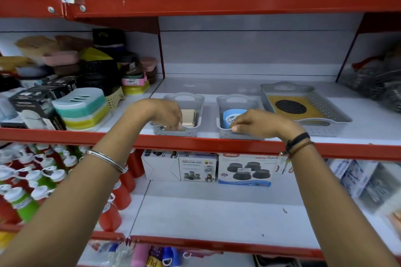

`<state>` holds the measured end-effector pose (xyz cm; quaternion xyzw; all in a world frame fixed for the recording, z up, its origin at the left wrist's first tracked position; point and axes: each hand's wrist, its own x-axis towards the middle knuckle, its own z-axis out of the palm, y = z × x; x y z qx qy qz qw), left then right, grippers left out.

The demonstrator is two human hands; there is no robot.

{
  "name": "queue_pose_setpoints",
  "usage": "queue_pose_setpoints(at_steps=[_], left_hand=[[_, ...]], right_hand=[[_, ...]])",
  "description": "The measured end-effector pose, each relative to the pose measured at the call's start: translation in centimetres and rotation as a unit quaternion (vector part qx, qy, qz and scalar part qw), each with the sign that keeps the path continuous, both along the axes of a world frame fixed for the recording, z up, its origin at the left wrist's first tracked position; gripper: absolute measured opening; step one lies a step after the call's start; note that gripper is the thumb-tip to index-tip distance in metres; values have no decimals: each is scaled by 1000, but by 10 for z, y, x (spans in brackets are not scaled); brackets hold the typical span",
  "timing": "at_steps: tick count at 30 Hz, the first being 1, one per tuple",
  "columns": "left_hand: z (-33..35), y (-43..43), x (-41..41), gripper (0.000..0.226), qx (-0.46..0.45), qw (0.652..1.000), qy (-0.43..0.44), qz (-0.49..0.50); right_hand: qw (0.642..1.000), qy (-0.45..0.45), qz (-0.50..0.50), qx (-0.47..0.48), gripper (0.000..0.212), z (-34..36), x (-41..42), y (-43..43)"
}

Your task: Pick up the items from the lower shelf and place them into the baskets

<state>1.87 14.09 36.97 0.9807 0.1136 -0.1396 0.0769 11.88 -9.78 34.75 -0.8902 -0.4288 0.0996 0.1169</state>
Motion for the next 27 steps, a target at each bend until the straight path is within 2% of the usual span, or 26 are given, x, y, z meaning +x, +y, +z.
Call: queue_pose_setpoints(at_steps=[2, 4, 6, 8, 11, 14, 23, 25, 27], left_hand=[[0, -23, 4, 23, 67, 985, -157, 2], [-5, -52, 13, 27, 43, 965, -258, -19], [-14, -85, 24, 28, -23, 964, -255, -75], [-25, -124, 30, 29, -63, 963, -241, -105], [-47, -162, 33, 34, 14, 964, -256, -75], [-64, -174, 35, 30, 76, 953, -293, -28], [-63, -187, 28, 30, 29, 949, -313, 23], [-61, -188, 25, 31, 13, 950, -312, 16], [-56, -184, 17, 31, 5, 930, -366, -26]], right_hand=[[992, -5, -28, 123, 28, 0, 4, -20], [972, -50, -79, 215, 28, 0, 14, -51], [960, -91, -132, 228, 31, -6, 31, -82], [967, -74, -175, 171, 36, -13, 45, -110], [977, -82, -185, 73, 42, -25, 54, -125], [975, -108, -175, 86, 35, -31, 56, -127], [972, -121, -175, 95, 29, -37, 23, -151], [972, -117, -181, 93, 29, -33, 15, -153], [971, -123, -171, 115, 27, -29, 7, -147]])
